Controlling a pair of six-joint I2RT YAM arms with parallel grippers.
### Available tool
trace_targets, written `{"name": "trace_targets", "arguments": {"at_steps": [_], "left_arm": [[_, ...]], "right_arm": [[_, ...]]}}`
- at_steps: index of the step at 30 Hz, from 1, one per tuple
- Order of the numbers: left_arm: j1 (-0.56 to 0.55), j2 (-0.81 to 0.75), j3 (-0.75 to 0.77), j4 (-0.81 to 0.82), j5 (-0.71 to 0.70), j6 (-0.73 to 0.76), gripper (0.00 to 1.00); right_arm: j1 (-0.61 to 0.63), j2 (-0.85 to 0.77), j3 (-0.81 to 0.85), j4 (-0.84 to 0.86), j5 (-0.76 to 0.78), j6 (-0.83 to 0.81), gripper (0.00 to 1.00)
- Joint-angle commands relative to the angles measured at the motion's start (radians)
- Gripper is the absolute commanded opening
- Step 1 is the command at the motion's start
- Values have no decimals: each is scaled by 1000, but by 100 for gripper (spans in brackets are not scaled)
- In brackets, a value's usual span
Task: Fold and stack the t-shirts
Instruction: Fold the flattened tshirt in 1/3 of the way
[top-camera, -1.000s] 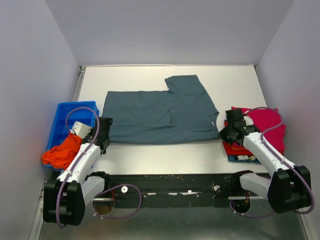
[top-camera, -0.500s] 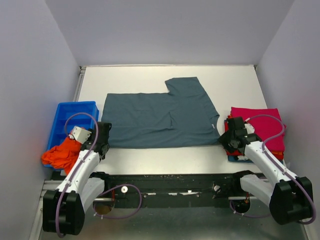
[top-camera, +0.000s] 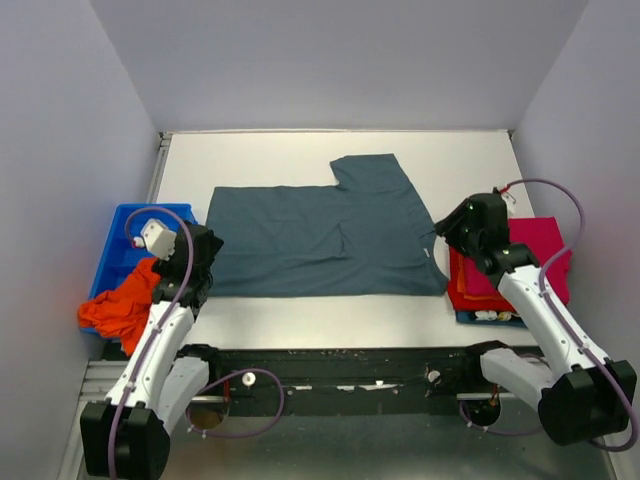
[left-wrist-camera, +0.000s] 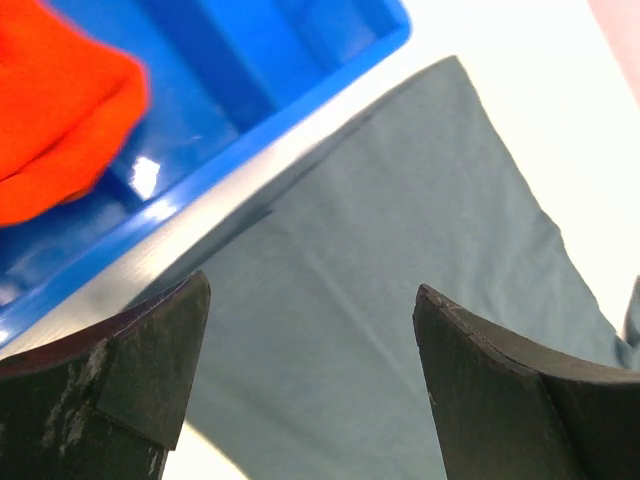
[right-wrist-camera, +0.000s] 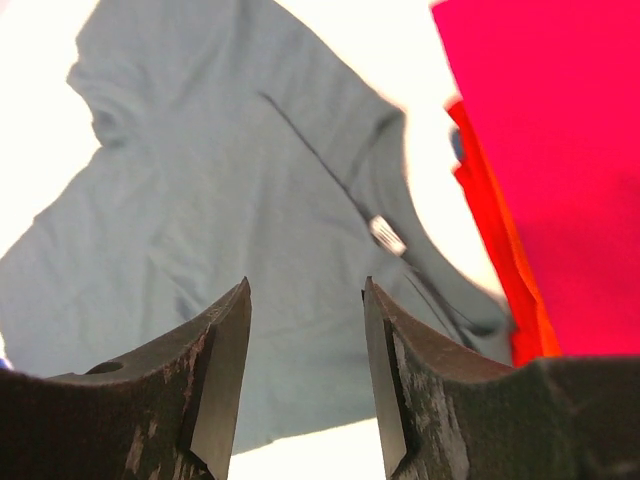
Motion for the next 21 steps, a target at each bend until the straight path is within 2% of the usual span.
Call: {"name": "trace_targets", "arguments": {"at_steps": [1,4,8,11,12,13,21], "left_arm": [[4,140,83,235,177,186,93],[1,261,137,361,226,210,91],[1,462,282,432,176,262,89],[4,614,429,400,118,313,81],[7,655,483,356,101,319,72],[8,697,521,332,84,325,67],[48,941,710,280,121,348,64]], "right_arm": [[-3,83,93,137,-54,-99,56],[-3,175,178,179,-89,-107,54],[-1,324,323,182,-100,-119,53],[-3,433,426,180,-100,-147,52],[-1,471,464,174,-95,-154,52],[-3,503,495,173,-95,-160,52],[-3,789,800,91,-71,-205,52]]}}
